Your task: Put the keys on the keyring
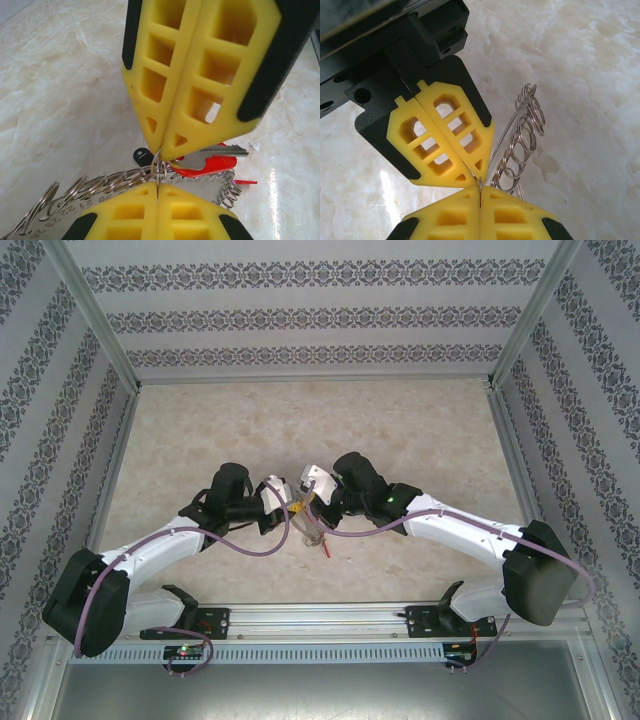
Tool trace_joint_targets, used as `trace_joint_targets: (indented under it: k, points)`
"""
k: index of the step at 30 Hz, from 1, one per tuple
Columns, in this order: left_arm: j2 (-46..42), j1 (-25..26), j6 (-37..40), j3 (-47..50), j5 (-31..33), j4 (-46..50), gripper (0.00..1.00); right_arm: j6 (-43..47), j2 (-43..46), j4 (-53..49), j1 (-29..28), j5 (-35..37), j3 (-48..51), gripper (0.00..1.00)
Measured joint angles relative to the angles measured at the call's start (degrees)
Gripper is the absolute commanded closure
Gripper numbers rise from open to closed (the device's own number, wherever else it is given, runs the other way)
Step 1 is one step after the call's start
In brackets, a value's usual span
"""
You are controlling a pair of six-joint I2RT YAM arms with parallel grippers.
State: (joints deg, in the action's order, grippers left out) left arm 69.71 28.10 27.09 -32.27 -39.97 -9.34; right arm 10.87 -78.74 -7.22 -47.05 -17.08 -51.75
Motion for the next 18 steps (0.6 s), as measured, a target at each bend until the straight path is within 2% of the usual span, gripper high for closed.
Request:
trace_joint_targets:
  k: [18]
  points:
    - [1.97, 0.04, -0.24, 2.01, 1.18, -5.57, 1.0, -1.77, 0.0, 0.46, 1.2, 1.68, 1.6, 1.0]
